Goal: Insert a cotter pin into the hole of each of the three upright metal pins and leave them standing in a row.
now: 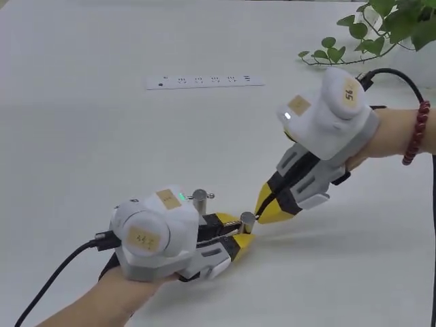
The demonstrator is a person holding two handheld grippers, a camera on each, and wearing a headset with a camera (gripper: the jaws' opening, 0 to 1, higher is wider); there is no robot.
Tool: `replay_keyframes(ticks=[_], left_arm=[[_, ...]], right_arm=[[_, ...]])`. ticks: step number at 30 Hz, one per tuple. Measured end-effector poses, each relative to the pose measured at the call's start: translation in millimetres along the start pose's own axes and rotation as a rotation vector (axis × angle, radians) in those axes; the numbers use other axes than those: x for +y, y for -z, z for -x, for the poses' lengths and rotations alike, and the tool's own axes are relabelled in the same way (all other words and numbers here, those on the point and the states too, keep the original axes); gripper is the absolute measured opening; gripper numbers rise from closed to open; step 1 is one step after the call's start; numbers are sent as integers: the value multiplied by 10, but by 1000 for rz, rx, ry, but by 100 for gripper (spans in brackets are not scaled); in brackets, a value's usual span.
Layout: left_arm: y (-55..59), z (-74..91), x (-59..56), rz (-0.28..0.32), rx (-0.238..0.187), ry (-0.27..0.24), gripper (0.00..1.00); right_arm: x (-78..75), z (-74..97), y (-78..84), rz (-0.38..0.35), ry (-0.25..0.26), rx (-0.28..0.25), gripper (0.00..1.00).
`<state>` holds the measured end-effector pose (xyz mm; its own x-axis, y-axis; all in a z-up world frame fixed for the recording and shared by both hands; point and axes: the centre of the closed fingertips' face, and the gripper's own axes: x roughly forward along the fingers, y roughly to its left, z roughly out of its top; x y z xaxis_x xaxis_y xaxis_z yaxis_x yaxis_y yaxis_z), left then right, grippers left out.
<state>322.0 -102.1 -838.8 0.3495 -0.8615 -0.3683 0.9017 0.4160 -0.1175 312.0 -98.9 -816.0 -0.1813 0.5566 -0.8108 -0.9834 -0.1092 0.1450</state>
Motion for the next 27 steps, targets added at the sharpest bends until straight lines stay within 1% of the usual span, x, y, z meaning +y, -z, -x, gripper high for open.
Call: replay_keyframes(ticks=[9, 17, 18, 21, 24, 27], left_arm=[[0, -2, 2, -2, 2, -2, 12], [0, -2, 0, -3, 3, -2, 12], [1, 0, -1, -7, 3, -3, 12], [3, 0, -4, -12, 5, -7, 12], [3, 3, -5, -16, 6, -11, 12], [4, 6, 5, -17, 7, -19, 13]], right_arm=[[11, 3, -13, -11, 1, -10, 5], [18, -5, -19, -36, 6, -19, 5], [19, -9, -21, -53, 8, -23, 6], [20, -36, -23, -75, 8, -25, 9], [14, -52, -25, -92, 17, -27, 14], [9, -51, -50, -98, 27, -40, 15]])
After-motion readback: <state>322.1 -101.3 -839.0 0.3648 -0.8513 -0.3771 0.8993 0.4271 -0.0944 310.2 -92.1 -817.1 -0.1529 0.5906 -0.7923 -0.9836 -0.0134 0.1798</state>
